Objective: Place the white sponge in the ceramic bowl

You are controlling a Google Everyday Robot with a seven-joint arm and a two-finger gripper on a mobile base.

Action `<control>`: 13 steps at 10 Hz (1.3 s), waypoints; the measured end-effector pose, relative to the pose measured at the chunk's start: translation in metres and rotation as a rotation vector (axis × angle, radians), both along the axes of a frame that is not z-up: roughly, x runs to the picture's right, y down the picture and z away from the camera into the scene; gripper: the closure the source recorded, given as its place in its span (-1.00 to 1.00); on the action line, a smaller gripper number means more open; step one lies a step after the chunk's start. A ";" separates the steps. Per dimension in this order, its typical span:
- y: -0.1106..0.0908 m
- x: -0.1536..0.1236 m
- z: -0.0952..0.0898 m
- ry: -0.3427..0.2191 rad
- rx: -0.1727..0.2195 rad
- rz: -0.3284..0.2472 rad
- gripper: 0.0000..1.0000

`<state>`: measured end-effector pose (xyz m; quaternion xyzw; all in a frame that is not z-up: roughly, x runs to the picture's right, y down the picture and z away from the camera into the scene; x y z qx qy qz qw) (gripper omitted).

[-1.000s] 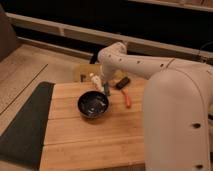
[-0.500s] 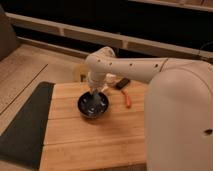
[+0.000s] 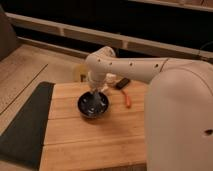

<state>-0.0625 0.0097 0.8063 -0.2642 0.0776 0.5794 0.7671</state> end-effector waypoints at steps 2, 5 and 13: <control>0.000 0.000 0.000 0.000 0.000 0.000 -0.40; 0.000 -0.001 0.000 -0.001 -0.001 0.000 -0.60; 0.001 -0.001 0.001 -0.001 -0.002 0.000 -0.60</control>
